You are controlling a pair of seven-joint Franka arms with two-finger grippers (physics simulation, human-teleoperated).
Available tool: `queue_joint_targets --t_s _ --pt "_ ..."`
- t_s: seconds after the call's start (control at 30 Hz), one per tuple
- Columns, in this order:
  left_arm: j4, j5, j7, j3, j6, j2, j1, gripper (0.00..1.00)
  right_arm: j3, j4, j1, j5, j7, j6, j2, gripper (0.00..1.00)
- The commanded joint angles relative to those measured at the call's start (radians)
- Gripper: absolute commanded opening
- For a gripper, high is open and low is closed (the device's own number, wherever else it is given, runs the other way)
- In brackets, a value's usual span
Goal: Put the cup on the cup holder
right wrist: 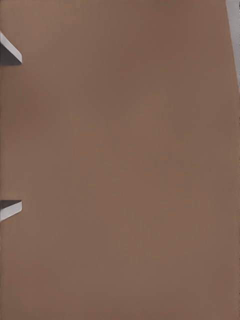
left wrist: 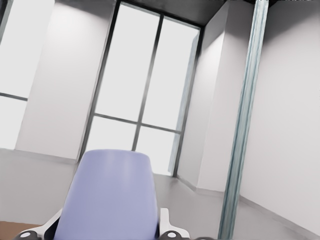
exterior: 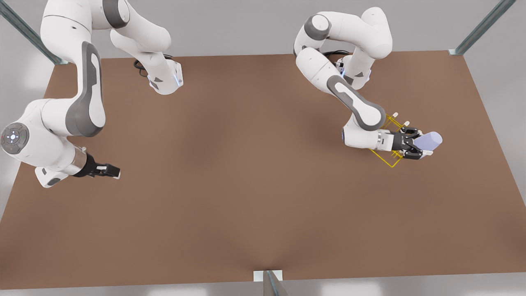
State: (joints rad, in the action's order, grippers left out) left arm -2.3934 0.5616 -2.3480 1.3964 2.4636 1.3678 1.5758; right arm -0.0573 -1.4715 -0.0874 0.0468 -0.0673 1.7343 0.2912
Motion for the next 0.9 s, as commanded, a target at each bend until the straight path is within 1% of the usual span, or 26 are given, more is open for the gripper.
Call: queue_joint_targets --t_s 0.0,0.17,0.37,0.4,0.43,0.47,0.5,0.6,0.63,0.67,0.7,0.73,0.77,0.8,0.83,0.87 --pt "0.0 0.043 -0.182 -0.025 -0.025 0.004 -0.004 0.75 0.001 0.01 0.0 0.001 0.003 0.019 0.005 1.0" --pt "0.002 0.024 -0.185 -0.066 -0.035 0.0 0.001 0.75 0.001 0.017 -0.011 -0.002 0.006 0.002 -0.003 1.0" --pt "0.0 -0.002 -0.186 -0.083 -0.04 -0.003 0.004 0.75 0.001 0.017 -0.009 -0.004 0.006 0.002 -0.006 1.0" --pt "0.0 -0.011 -0.186 -0.085 -0.04 -0.001 0.006 0.77 0.001 0.017 -0.011 -0.004 0.006 0.001 -0.006 1.0" --pt "0.0 -0.014 -0.186 -0.085 -0.04 -0.001 0.003 0.83 0.001 0.017 -0.011 -0.004 0.006 0.001 -0.006 1.0" --pt "0.002 -0.014 -0.186 -0.085 -0.04 -0.001 0.003 0.95 0.001 0.016 -0.011 -0.004 0.006 -0.001 -0.006 1.0" --pt "0.002 -0.015 -0.186 -0.083 -0.04 0.0 0.003 1.0 0.001 0.016 -0.011 -0.004 0.006 -0.001 -0.004 1.0" --pt "0.002 -0.014 -0.177 -0.082 -0.057 -0.003 0.006 1.0 0.001 0.016 -0.011 -0.002 0.007 -0.001 -0.004 1.0" --pt "0.002 -0.003 -0.163 -0.053 -0.081 -0.022 0.021 1.0 0.001 0.016 -0.011 -0.002 0.007 -0.001 -0.003 1.0" --pt "0.008 -0.002 -0.039 0.007 -0.13 -0.073 0.062 1.0 0.001 0.016 -0.011 -0.002 0.007 -0.001 -0.003 1.0" --pt "0.063 -0.035 0.228 0.108 -0.262 -0.231 0.164 1.0 0.001 0.016 -0.011 -0.002 0.007 -0.002 -0.003 1.0" --pt "0.319 -0.161 0.554 0.081 -0.634 -0.472 0.159 1.0 0.001 0.016 -0.011 -0.002 0.007 -0.002 -0.003 1.0" --pt "0.568 -0.325 0.985 0.021 -0.909 -0.625 0.098 1.0 0.001 0.016 -0.011 -0.002 0.007 -0.002 -0.003 1.0" --pt "0.743 -0.538 1.401 0.004 -1.072 -0.628 0.024 1.0 0.001 0.016 -0.011 -0.002 0.007 -0.002 -0.003 1.0" --pt "0.858 -0.647 1.768 0.003 -1.173 -0.628 0.0 1.0 0.001 0.016 -0.011 -0.002 0.007 -0.002 -0.003 1.0" --pt "0.931 -0.698 2.062 -0.062 -1.262 -0.728 -0.056 1.0 0.001 0.016 -0.011 -0.002 0.007 -0.002 -0.003 1.0"
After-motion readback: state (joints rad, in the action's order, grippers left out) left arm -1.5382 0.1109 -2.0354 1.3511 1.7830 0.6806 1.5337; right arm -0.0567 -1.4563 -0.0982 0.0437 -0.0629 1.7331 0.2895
